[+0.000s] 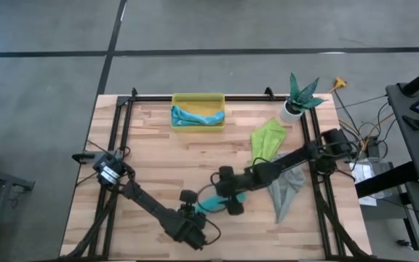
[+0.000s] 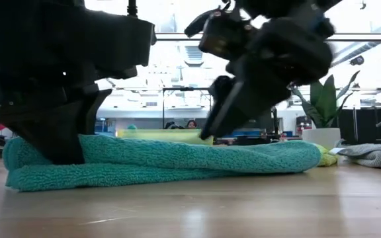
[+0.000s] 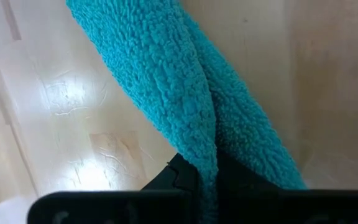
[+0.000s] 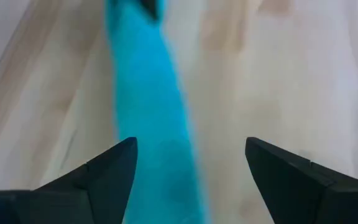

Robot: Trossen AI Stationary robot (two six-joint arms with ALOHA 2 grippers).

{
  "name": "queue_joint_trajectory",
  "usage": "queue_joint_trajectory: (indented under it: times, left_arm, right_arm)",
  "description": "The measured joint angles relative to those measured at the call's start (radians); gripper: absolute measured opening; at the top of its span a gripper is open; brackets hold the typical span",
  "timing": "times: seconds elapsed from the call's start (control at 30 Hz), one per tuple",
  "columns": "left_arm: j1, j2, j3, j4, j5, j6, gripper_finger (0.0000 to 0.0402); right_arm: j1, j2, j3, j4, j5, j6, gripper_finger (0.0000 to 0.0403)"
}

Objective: Roll microfiber towels into tight, uniform cylinder then place into a basket
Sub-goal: Put the rolled light blue towel into the yellow bin

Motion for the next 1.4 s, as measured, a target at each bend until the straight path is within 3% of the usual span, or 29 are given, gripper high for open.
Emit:
queue_joint_trajectory:
  times: [0.23, 0.47, 0.7, 0.83, 1.13, 1.4]
  left_arm:
    - [-0.005, 0.0, 0.0, 0.0, -0.008, -0.007, 0.0]
    - [-0.008, 0.0, 0.0, 0.01, -0.016, -0.008, 0.0]
    - [-0.014, 0.0, -0.001, 0.009, -0.017, -0.008, 0.0]
    - [-0.022, 0.0, -0.001, -0.017, -0.015, -0.005, 0.0]
    - [-0.025, 0.0, -0.001, -0.18, -0.021, 0.0, 0.0]
    - [-0.026, -0.001, 0.0, -0.201, -0.019, 0.047, 0.0024]
  right_arm:
    - [-0.014, 0.029, -0.011, 0.134, -0.079, 0.026, 0.0293]
    - [-0.005, 0.207, 0.052, 0.177, -0.077, 0.001, 0.0292]
    - [-0.005, 0.25, 0.141, 0.061, -0.082, -0.034, 0.028]
    - [0.001, 0.244, 0.17, -0.007, -0.083, -0.049, 0.0223]
    - [0.017, 0.244, 0.19, -0.074, -0.106, -0.129, 0.0026]
    - [0.017, 0.243, 0.19, -0.08, -0.181, -0.132, 0.0016]
